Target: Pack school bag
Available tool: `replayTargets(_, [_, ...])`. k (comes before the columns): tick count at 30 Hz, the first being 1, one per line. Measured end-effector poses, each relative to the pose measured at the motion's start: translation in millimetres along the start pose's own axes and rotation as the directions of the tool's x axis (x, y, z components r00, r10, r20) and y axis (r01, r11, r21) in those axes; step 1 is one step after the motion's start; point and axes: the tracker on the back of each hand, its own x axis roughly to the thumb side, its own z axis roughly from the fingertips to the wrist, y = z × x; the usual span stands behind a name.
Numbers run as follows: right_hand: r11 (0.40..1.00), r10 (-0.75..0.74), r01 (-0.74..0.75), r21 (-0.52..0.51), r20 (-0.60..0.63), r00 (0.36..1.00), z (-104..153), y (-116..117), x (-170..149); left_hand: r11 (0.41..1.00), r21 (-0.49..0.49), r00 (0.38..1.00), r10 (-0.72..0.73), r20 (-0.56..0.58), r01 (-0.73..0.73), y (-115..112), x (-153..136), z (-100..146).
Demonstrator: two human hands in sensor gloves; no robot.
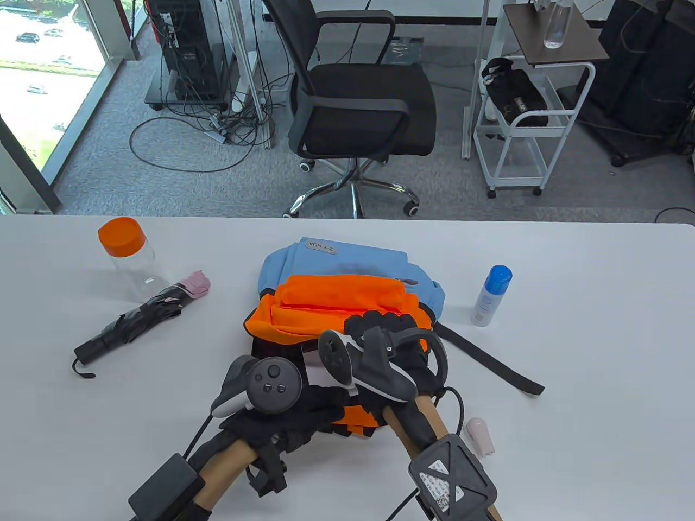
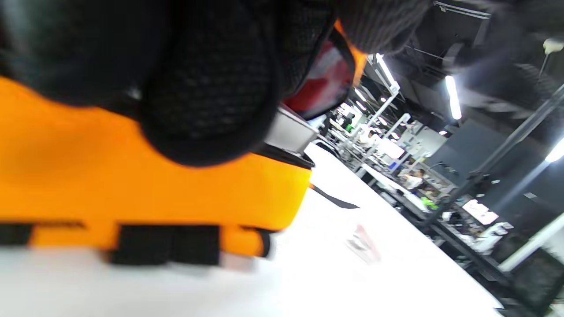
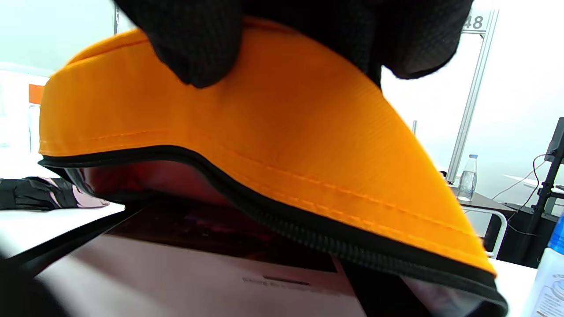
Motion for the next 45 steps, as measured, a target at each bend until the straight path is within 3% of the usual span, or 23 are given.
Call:
replayTargets(2, [1.0,0.021,-0.021,-0.008,0.025,0.999,5,2,-2,0.998,-0.059,0.994,-0.033,-0.103,0.027,-1,-19,-1])
replayTargets(7, [0.995,-0.015,0.006,0.098,0.092,0.996,18,16,-7,0.996,-0.023,0.994,0.089,-0.064,-0.091,6,-51,37])
replayTargets(10, [0.956,0.008,-0.052,0.288,0.153,0.988,20,30,-4,1.0,-0.008,0.993,-0.008,-0.115,0.008,32,-68,67])
replayTargets(11, [0.915,0.011,-0.099,0.391,0.22,0.975,19,35,0,0.998,-0.007,0.985,-0.065,-0.159,0.065,43,-78,75])
replayTargets(13, [0.847,0.006,-0.172,0.504,0.315,0.949,12,39,6,0.992,0.013,0.967,-0.121,-0.225,0.127,61,-97,84])
replayTargets(14, [0.843,0.041,-0.193,0.502,0.299,0.953,8,37,9,0.991,0.023,0.957,-0.121,-0.262,0.132,68,-106,85])
replayTargets(16, [0.896,0.128,-0.231,0.379,0.277,0.952,-9,30,17,0.99,0.056,0.939,-0.1,-0.329,0.126,77,-123,81])
replayTargets(17, [0.938,0.139,-0.201,0.282,0.223,0.965,-23,27,21,0.988,0.09,0.93,-0.083,-0.358,0.123,80,-131,76])
replayTargets(19, [0.978,0.075,-0.091,0.187,0.091,0.993,-46,35,26,0.983,0.147,0.907,-0.038,-0.42,0.109,81,-141,63])
replayTargets(22, [0.945,-0.037,0.046,0.325,-0.033,0.999,-67,78,29,0.982,0.158,0.879,-0.017,-0.476,0.105,77,-151,43])
replayTargets(24, [0.871,0.026,-0.009,0.49,-0.027,0.999,-68,106,27,0.985,0.133,0.863,-0.029,-0.505,0.111,76,-157,30])
replayTargets(27, [0.815,-0.028,0.036,0.578,-0.023,0.999,-62,128,23,0.996,0.047,0.851,-0.036,-0.524,0.071,66,-170,8])
replayTargets(29, [0.842,-0.1,0.1,0.53,-0.029,0.995,-57,127,22,0.997,-0.03,0.849,-0.073,-0.523,0.067,57,-180,-8])
replayTargets(35, [0.833,-0.074,0.079,0.547,-0.032,0.997,-53,129,25,0.994,-0.097,0.837,-0.102,-0.537,0.059,37,-197,-47])
replayTargets(38, [0.827,-0.066,0.075,0.558,-0.037,0.997,-55,129,25,0.996,-0.015,0.842,-0.086,-0.532,0.093,36,-197,-49])
replayTargets(40, [0.814,-0.074,0.085,0.575,-0.042,0.996,-56,131,24,0.99,-0.106,0.841,-0.133,-0.524,0.09,35,-194,-41])
replayTargets(42, [0.815,-0.097,0.108,0.569,-0.05,0.994,-57,133,23,0.981,-0.086,0.838,-0.193,-0.509,0.174,37,-190,-28])
replayTargets(45, [0.816,-0.083,0.097,0.57,-0.051,0.995,-61,133,26,0.973,-0.172,0.855,-0.22,-0.469,0.156,35,-182,-5])
